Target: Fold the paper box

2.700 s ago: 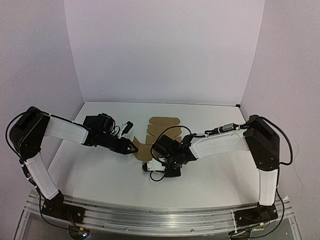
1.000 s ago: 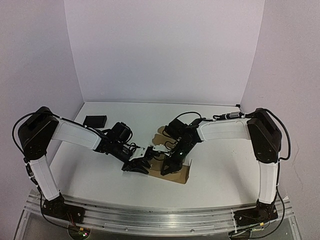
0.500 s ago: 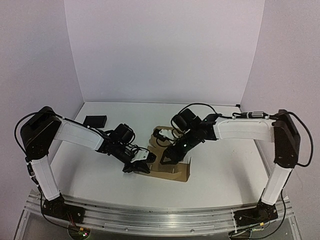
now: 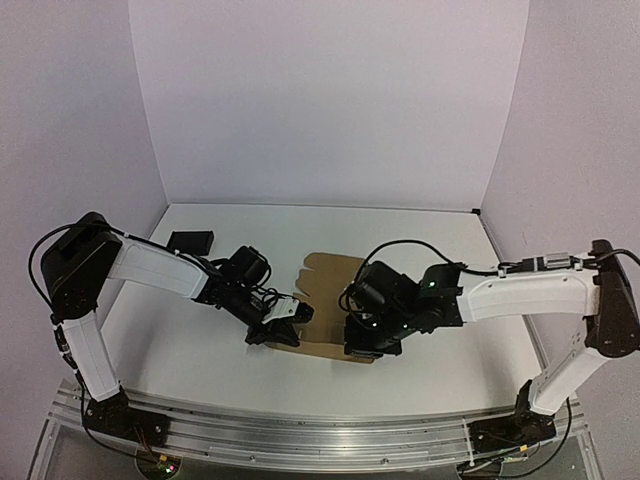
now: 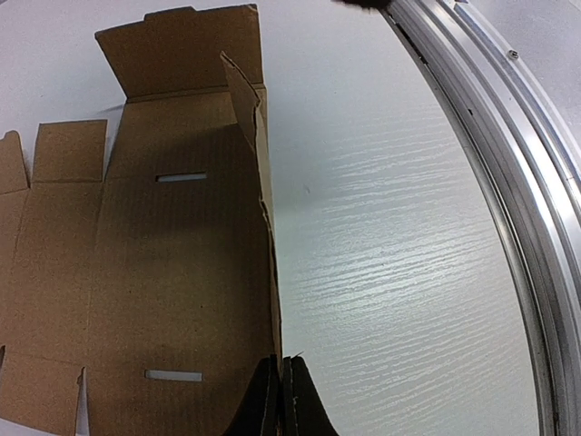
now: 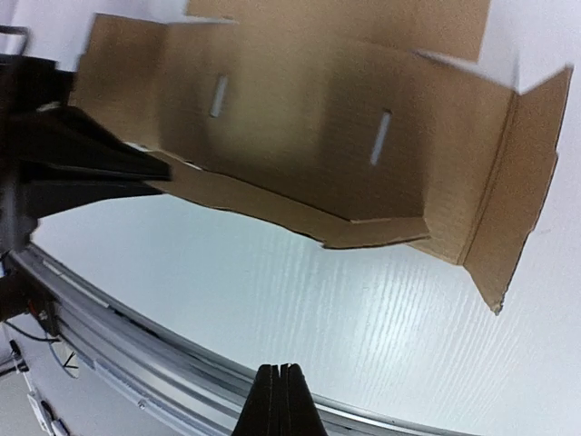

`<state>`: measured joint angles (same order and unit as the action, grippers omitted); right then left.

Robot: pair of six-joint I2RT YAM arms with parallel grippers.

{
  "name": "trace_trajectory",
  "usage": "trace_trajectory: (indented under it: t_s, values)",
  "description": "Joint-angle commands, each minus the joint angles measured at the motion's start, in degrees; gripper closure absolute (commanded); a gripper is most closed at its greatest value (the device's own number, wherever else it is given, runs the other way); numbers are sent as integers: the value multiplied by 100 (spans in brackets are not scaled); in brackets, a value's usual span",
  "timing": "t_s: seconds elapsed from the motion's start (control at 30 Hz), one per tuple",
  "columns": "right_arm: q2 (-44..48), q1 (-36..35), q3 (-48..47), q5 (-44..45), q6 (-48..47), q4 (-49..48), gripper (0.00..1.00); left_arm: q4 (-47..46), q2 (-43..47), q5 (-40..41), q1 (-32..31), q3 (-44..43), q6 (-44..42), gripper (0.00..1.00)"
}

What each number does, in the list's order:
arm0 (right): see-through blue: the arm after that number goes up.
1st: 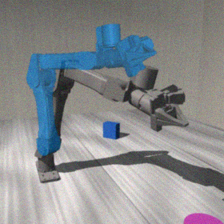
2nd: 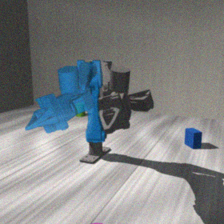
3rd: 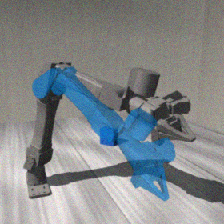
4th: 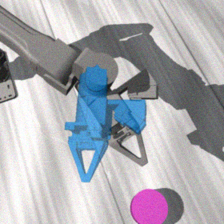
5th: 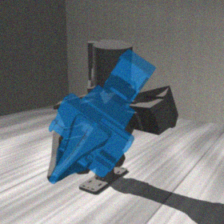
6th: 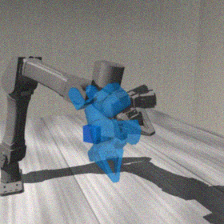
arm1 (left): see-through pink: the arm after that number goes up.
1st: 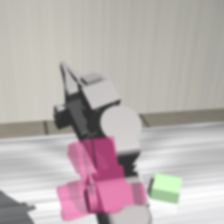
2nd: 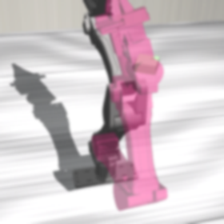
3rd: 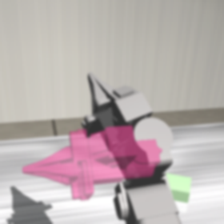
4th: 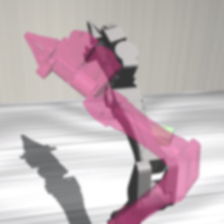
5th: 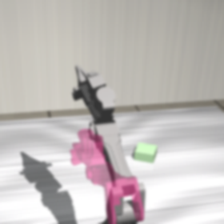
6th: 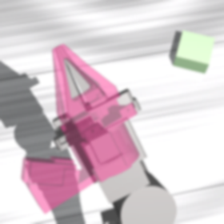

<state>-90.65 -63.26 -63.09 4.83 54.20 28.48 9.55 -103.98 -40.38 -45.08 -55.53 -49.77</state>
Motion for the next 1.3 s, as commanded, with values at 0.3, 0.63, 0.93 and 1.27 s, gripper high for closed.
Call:
trace_trajectory:
  t_s: [0.3,0.63,0.93,1.27]
  values:
    - [-981,155,6,1329,1324,248,100,92,-28,-154,-32,-13,-435,100]
    - [-1659,371,-591,910,789,-526,100,36,-60,-324,-37,-42,-631,100]
    - [-1994,374,-855,408,645,-783,100,-64,-109,-412,-33,-132,-645,100]
    - [-1015,405,-927,1196,310,428,84,9,-61,225,-27,-47,-66,100]
